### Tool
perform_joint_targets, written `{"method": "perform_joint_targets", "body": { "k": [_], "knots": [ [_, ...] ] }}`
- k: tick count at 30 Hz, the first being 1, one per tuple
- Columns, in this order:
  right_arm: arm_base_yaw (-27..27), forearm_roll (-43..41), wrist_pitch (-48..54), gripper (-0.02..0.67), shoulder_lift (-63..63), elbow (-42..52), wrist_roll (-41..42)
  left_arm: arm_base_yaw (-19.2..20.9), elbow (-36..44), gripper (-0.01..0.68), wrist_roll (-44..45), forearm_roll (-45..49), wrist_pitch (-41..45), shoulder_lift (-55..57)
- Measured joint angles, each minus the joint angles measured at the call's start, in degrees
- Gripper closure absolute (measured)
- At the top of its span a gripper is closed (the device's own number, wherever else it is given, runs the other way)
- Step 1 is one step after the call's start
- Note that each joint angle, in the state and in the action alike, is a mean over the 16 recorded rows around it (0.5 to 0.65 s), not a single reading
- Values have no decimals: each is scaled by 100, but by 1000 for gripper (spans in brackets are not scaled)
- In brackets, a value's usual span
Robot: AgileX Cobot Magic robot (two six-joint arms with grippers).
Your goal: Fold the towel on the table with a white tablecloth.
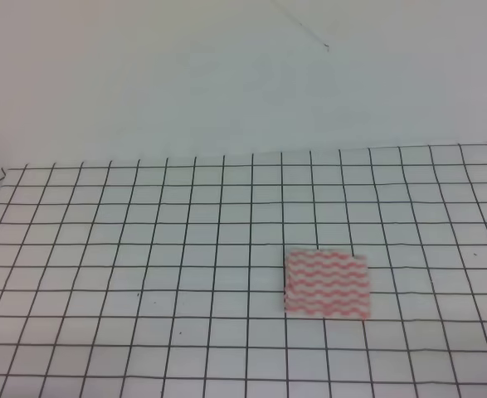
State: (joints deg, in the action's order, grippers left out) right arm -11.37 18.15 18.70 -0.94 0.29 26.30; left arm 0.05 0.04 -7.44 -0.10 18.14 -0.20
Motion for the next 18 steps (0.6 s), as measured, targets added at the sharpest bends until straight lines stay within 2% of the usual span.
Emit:
{"method": "perform_joint_targets", "body": {
  "k": [18],
  "knots": [
    [-3, -77, 286, 650, 1, -3, -47, 0, 0, 674, -2, 6, 0, 0]
  ]
}}
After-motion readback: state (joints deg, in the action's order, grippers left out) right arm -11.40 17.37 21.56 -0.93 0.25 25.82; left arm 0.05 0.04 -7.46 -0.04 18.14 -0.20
